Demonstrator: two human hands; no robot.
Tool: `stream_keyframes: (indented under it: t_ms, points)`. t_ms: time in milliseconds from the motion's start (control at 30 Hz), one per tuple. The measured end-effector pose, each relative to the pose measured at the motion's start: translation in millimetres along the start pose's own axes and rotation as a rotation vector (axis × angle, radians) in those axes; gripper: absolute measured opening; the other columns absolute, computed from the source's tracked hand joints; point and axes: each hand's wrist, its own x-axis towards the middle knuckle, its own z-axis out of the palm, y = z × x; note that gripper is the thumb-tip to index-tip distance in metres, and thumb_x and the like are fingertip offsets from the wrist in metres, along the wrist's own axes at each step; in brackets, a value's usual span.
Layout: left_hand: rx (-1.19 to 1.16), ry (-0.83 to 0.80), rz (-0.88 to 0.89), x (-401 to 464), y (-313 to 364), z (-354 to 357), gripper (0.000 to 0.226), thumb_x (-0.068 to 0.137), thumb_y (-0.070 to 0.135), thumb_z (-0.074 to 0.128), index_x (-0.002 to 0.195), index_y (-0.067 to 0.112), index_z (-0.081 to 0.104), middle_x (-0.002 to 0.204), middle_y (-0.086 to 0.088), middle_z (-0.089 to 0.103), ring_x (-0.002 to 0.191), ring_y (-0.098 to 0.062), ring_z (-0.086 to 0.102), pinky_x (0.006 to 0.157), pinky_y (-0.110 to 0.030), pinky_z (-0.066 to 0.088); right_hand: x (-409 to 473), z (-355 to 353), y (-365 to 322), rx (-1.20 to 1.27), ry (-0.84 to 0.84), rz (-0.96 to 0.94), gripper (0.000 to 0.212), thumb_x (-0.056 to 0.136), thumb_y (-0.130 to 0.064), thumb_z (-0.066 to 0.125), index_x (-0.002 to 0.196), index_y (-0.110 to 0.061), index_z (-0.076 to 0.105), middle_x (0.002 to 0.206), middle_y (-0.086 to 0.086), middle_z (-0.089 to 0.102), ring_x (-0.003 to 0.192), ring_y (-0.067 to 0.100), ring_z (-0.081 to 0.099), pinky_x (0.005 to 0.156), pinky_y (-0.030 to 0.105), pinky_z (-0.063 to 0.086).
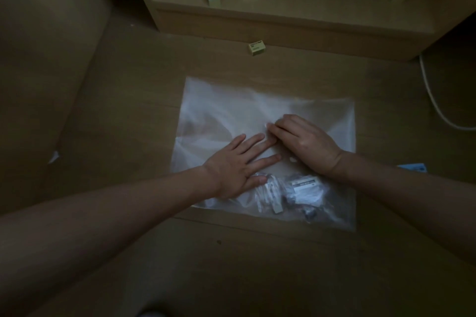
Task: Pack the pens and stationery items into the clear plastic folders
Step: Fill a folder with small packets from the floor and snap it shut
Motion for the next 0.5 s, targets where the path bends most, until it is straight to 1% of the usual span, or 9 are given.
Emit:
stream_keyframes:
  t_ms: [33, 100, 133, 167, 200, 267, 300, 400, 500]
  points:
    - [-0.006, -0.001, 0.003, -0.3, 0.3, 0.1, 0.059, 0.096, 0.048, 0.019, 0.146, 0.021, 0.036, 0.153, -0.014, 0.03, 0.14, -0.032, 0.031, 0.113, -0.044, 0.022, 1.4, 0.0, -0.2, 0.003, -0.008, 0.003, 0.038, 0.074, 0.005, 0.066, 0.111, 0.014, 0.06, 0.092, 0.022, 0.063, 0.08, 0.038, 0.061, 0.075, 0.047, 0.054]
    - [-0.01, 0.006, 0.0, 0.2, 0.2, 0.4, 0.057, 0.096, 0.047, 0.024, 0.141, 0.019, 0.044, 0.148, -0.015, 0.039, 0.134, -0.034, 0.04, 0.107, -0.048, 0.033, 3.7, 0.0, -2.1, 0.015, 0.007, 0.009, 0.028, 0.086, 0.0, 0.054, 0.109, 0.014, 0.062, 0.09, 0.022, 0.063, 0.078, 0.037, 0.062, 0.073, 0.047, 0.054]
    - [-0.009, 0.002, -0.001, 0.3, 0.0, 0.5, 0.056, 0.095, 0.046, 0.025, 0.14, 0.019, 0.046, 0.147, -0.016, 0.041, 0.133, -0.034, 0.042, 0.105, -0.05, 0.035, 3.8, 0.6, -2.2, 0.025, 0.015, 0.002, 0.029, 0.088, -0.002, 0.05, 0.108, 0.014, 0.062, 0.089, 0.022, 0.063, 0.078, 0.037, 0.062, 0.073, 0.046, 0.054]
    - [-0.009, -0.001, -0.001, 0.7, 0.1, 0.0, 0.057, 0.096, 0.047, 0.024, 0.141, 0.019, 0.045, 0.147, -0.016, 0.04, 0.134, -0.034, 0.041, 0.106, -0.05, 0.034, 4.0, 0.0, -2.5, 0.032, 0.008, -0.002, 0.029, 0.088, -0.003, 0.049, 0.108, 0.014, 0.062, 0.089, 0.022, 0.063, 0.078, 0.037, 0.062, 0.073, 0.046, 0.054]
    - [-0.017, -0.019, -0.001, 1.0, 0.1, -0.4, 0.059, 0.096, 0.048, 0.021, 0.143, 0.02, 0.041, 0.15, -0.015, 0.035, 0.137, -0.033, 0.036, 0.11, -0.048, 0.029, 3.4, 0.5, -1.8, 0.033, 0.005, -0.008, 0.029, 0.087, -0.002, 0.05, 0.108, 0.014, 0.062, 0.089, 0.022, 0.063, 0.078, 0.037, 0.062, 0.073, 0.045, 0.054]
    - [-0.033, -0.066, -0.001, 1.1, -0.2, -0.9, 0.064, 0.094, 0.051, 0.009, 0.15, 0.024, 0.024, 0.158, -0.012, 0.016, 0.145, -0.03, 0.016, 0.116, -0.044, 0.011, 2.3, 1.0, -0.9, 0.026, -0.002, -0.008, 0.028, 0.086, -0.001, 0.052, 0.108, 0.014, 0.061, 0.09, 0.022, 0.062, 0.079, 0.038, 0.061, 0.075, 0.046, 0.054]
    - [-0.037, -0.082, -0.009, 0.8, -0.3, -1.7, 0.065, 0.093, 0.052, 0.006, 0.151, 0.025, 0.019, 0.159, -0.011, 0.01, 0.146, -0.03, 0.011, 0.117, -0.043, 0.006, 2.2, 1.2, -0.3, 0.016, -0.005, -0.006, 0.029, 0.086, -0.001, 0.052, 0.108, 0.014, 0.061, 0.09, 0.022, 0.063, 0.08, 0.038, 0.061, 0.077, 0.047, 0.054]
    - [-0.04, -0.077, -0.008, 0.9, 0.6, -3.9, 0.064, 0.094, 0.052, 0.009, 0.15, 0.023, 0.023, 0.158, -0.012, 0.014, 0.145, -0.031, 0.015, 0.116, -0.044, 0.009, 2.0, 3.8, 1.4, 0.0, -0.002, -0.013, 0.03, 0.084, -0.001, 0.051, 0.109, 0.014, 0.062, 0.092, 0.022, 0.064, 0.082, 0.037, 0.062, 0.092, 0.046, 0.048]
    - [-0.043, -0.076, 0.0, 1.0, -0.2, -2.8, 0.063, 0.095, 0.051, 0.012, 0.149, 0.022, 0.027, 0.157, -0.013, 0.018, 0.144, -0.032, 0.018, 0.115, -0.045, 0.013, 0.6, 4.2, 3.3, 0.003, -0.021, -0.015, 0.034, 0.078, 0.003, 0.058, 0.111, 0.013, 0.061, 0.094, 0.021, 0.064, 0.084, 0.037, 0.062, 0.099, 0.043, 0.042]
